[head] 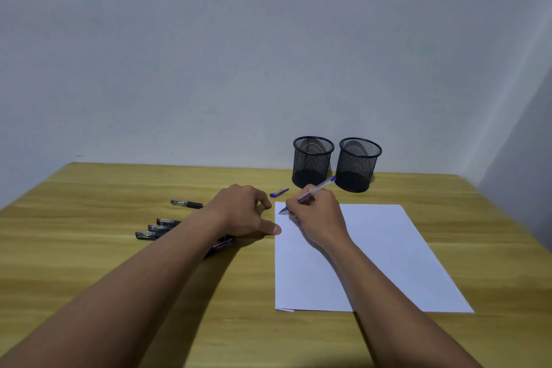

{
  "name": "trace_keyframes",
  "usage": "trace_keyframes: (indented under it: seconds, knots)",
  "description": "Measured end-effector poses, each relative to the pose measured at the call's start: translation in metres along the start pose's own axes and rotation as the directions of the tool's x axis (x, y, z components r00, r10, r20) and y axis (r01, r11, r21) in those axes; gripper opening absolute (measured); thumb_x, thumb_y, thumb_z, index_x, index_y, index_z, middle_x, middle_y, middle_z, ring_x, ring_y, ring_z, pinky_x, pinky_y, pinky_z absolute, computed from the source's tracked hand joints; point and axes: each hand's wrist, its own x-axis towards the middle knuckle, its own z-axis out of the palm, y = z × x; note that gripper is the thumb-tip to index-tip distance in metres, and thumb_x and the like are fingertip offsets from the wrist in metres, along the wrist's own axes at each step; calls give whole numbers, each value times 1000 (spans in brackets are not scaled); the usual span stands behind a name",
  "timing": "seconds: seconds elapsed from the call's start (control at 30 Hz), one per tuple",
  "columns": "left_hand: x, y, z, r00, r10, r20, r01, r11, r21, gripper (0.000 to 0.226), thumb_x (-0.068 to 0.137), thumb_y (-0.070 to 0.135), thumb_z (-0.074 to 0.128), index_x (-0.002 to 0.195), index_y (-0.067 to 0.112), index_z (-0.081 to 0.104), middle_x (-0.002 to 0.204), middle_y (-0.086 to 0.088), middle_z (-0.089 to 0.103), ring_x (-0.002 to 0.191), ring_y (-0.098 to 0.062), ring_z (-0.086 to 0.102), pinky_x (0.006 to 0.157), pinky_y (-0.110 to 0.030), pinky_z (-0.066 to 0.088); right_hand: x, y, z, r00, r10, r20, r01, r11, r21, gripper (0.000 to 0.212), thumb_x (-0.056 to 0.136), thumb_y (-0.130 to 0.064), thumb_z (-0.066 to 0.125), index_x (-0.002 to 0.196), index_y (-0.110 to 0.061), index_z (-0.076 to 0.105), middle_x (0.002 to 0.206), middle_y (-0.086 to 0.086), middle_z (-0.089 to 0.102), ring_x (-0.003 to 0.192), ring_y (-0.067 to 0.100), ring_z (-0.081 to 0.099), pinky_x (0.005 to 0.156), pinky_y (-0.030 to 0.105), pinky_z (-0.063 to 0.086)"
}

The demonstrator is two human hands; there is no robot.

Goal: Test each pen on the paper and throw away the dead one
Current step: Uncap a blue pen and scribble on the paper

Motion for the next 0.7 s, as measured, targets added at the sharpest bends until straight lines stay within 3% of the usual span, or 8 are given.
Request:
trace_keyframes:
  seconds: [0.13, 0.27, 0.4, 0.7]
  knots:
    - [2, -2, 1, 1000, 2, 3, -2, 1000, -1, 72, 63, 75, 72, 123, 37, 63, 129, 3, 63, 114, -21, 54, 83, -32, 44, -1, 2, -1, 1000, -12, -16, 12, 1000, -25, 13, 82, -22, 70, 72, -17, 64, 63, 2, 69, 64, 21, 70, 65, 46, 61]
    - [3, 0, 0, 1000, -3, 13, 3, 1000, 2, 71, 65, 73, 72, 124, 36, 63, 131, 3, 61, 117, -21, 53, 86, -32, 45, -2, 2, -2, 998, -46, -44, 44, 998, -53, 16, 87, -19, 68, 73, -16, 62, 62, 3, 67, 55, 15, 61, 54, 33, 48]
    - [4, 1, -1, 1000, -1, 13, 0, 1000, 11, 70, 64, 72, 73, 123, 35, 63, 131, 4, 61, 115, -20, 53, 84, -31, 45, -2, 2, -3, 999, -31, -32, 30, 998, -53, 14, 86, -20, 70, 74, -16, 63, 65, 4, 68, 60, 19, 65, 57, 37, 53]
    - [4, 2, -1, 1000, 0, 17, -1, 1000, 16, 70, 65, 72, 73, 124, 34, 63, 132, 4, 60, 116, -21, 54, 86, -33, 46, -5, -1, -6, 998, -23, -63, 21, 999, -30, 19, 90, -12, 66, 74, -14, 57, 60, 8, 64, 48, 17, 56, 46, 26, 44]
